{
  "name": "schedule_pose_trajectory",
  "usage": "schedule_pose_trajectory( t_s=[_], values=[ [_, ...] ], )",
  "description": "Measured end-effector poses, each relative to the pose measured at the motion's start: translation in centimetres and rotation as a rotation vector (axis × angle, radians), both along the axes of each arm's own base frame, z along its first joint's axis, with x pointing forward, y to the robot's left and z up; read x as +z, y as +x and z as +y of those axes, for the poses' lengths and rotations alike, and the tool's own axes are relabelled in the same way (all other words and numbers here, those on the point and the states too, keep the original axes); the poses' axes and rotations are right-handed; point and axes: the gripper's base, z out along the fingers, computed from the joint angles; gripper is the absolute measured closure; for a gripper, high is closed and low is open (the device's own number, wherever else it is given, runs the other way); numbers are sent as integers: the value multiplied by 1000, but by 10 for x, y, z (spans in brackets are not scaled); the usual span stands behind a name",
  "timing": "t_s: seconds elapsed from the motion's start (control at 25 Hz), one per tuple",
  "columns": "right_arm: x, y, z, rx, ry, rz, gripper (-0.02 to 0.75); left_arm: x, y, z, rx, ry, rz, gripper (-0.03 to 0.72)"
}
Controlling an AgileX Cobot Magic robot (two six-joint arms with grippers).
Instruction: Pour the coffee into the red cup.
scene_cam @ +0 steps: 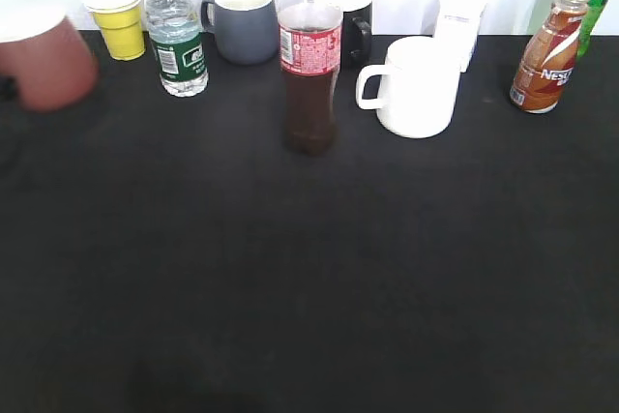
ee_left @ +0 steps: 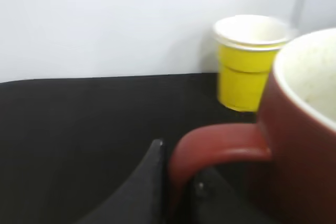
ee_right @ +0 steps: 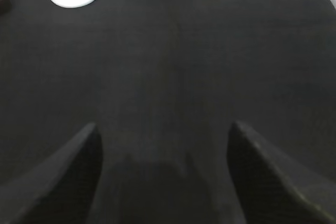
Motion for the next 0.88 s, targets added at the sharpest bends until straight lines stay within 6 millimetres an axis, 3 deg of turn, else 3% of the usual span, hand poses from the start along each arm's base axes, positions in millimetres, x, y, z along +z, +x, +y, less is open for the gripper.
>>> schedule_pose_trajectory(
  t_s=[0.2, 0.36, 0.56, 0.88],
  values=[
    [0, 0, 0, 0, 0, 0, 160, 35, -76, -22, -37, 21, -44, 636],
    [0, 0, 0, 0, 0, 0, 160, 60, -113, -59, -180, 80, -84, 637],
    [0, 0, 0, 0, 0, 0, 160, 62, -124, -81, -271, 92, -67, 637],
    [0, 0, 0, 0, 0, 0, 160, 62, -124, -81, -272, 92, -66, 637]
  ],
)
